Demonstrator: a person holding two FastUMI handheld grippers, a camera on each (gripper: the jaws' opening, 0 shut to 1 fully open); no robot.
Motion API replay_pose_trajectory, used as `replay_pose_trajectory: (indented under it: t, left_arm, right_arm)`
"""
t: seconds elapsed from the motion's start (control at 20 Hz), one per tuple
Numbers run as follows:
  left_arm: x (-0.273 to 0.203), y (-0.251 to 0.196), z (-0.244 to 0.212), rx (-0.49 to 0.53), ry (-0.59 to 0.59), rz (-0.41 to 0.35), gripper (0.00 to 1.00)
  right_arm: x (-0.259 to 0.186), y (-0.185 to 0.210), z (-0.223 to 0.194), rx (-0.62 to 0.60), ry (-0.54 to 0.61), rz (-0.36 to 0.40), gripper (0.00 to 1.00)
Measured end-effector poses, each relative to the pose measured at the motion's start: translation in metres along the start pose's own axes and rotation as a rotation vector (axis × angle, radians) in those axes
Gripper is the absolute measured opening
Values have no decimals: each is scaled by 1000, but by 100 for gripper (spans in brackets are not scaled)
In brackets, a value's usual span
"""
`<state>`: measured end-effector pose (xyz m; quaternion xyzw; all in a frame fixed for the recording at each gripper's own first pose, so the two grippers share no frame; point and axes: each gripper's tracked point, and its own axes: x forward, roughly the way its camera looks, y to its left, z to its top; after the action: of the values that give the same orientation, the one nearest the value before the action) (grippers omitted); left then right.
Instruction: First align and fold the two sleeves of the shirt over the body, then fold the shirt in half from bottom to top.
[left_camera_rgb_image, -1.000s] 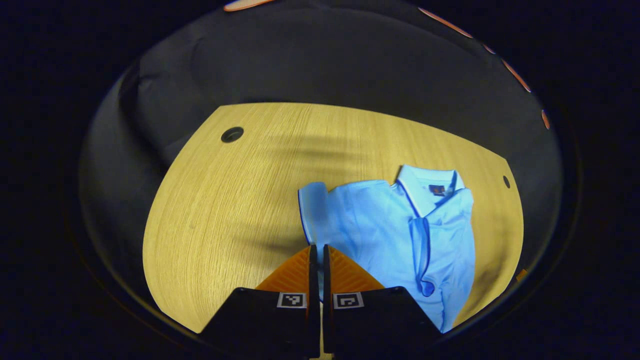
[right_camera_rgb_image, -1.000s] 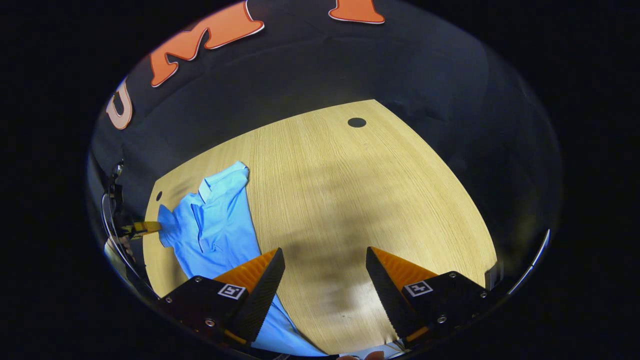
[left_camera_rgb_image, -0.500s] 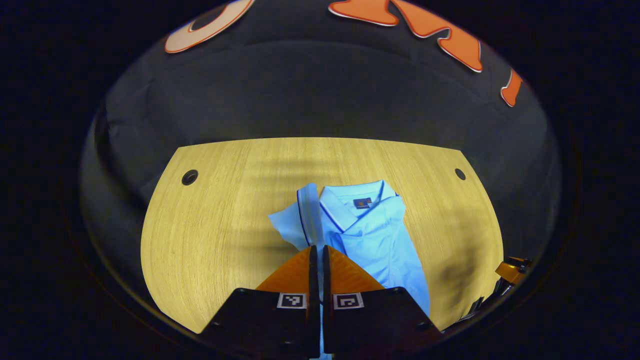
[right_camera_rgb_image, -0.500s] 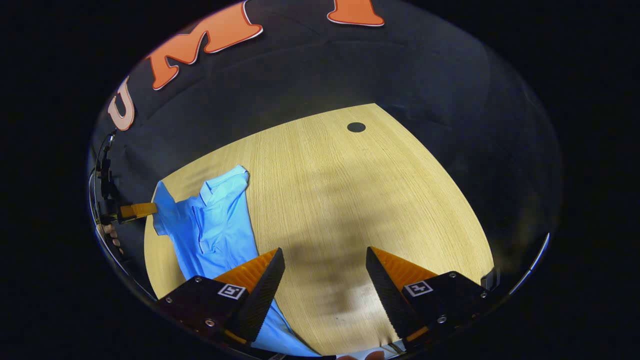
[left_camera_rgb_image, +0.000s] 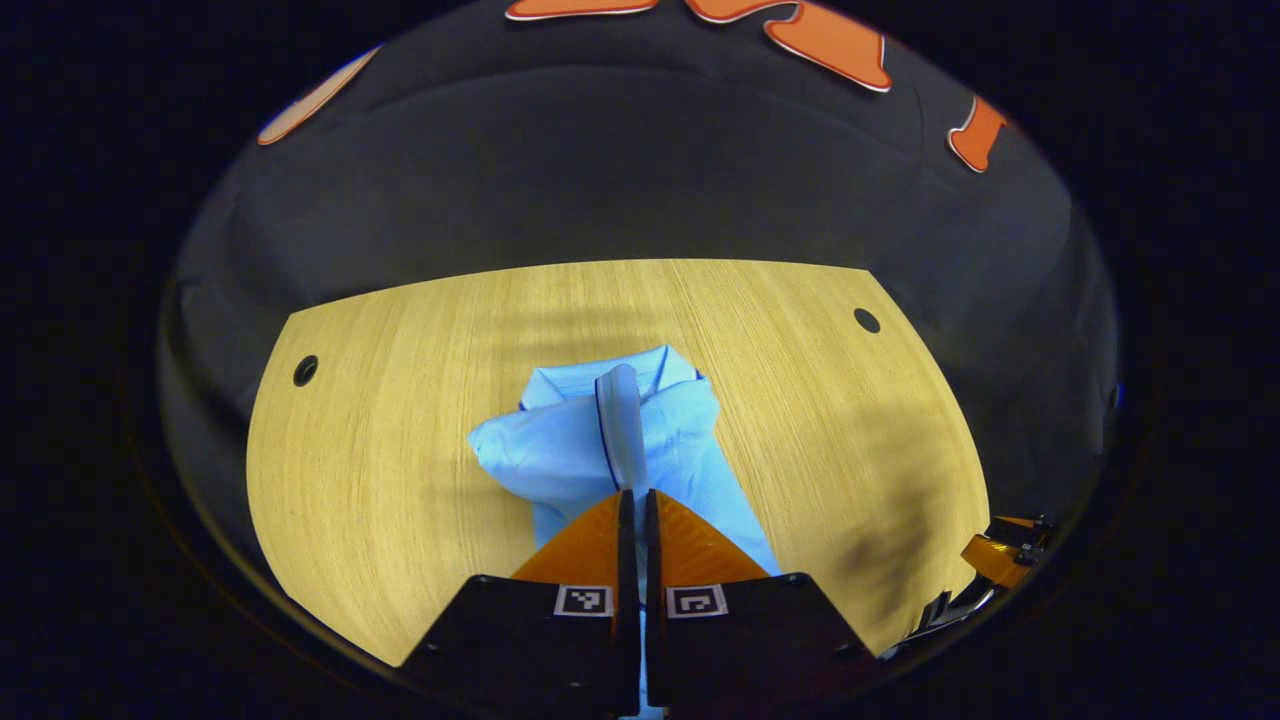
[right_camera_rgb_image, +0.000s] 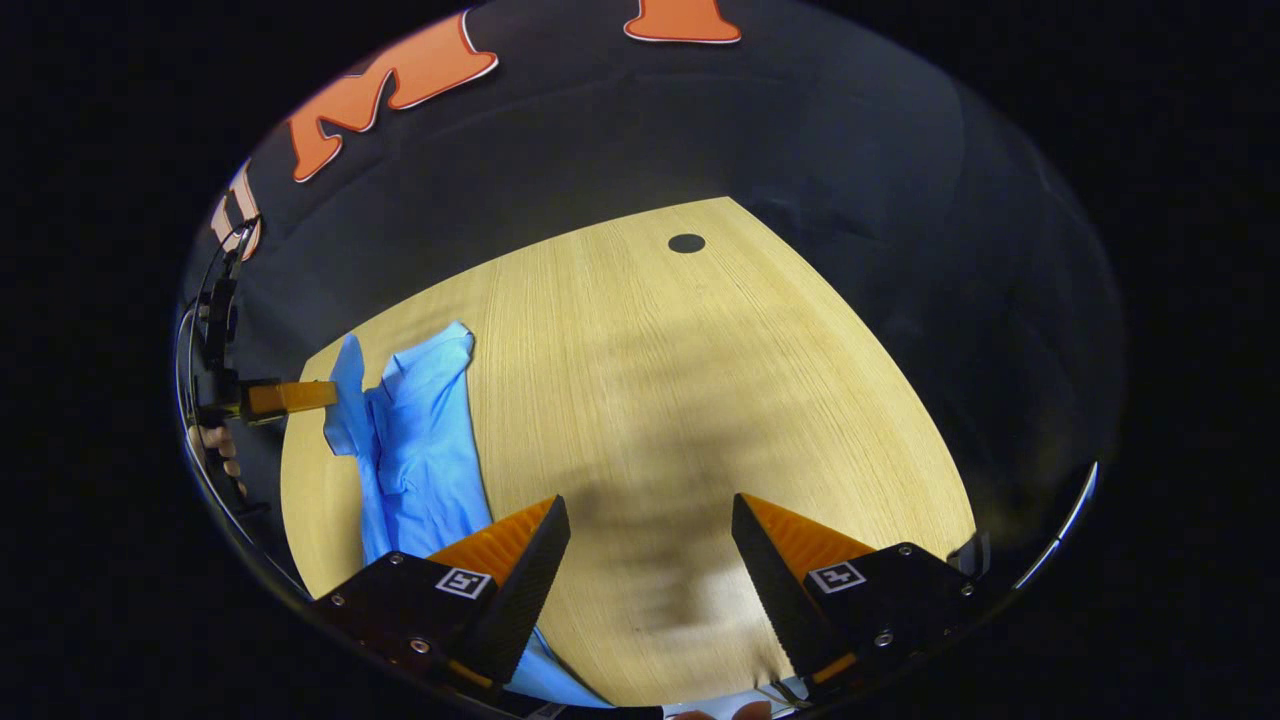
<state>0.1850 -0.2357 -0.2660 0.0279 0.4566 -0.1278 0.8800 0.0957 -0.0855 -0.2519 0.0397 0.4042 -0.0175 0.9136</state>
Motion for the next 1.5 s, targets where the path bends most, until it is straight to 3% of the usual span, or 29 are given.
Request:
replay_pose_trajectory:
  t: [0.6, 0.75, 1.0, 1.25, 1.5]
  left_arm:
    - [37, -47, -20, 19, 60, -49, 7]
    - [38, -52, -23, -7, 59, -64, 18]
    - [19, -40, -27, 22, 25, -29, 100]
    - [-17, -18, -51, -29, 9, -25, 100]
    - [-48, 25, -97, -45, 29, 32, 100]
  right_arm:
    - [7, -23, -14, 20, 34, -22, 99]
    - [7, -22, -16, 16, 43, -21, 99]
    - [8, -9, -21, -14, 58, -11, 99]
    - [7, 27, -34, -71, 78, 22, 99]
    - [4, 68, -55, -143, 112, 58, 99]
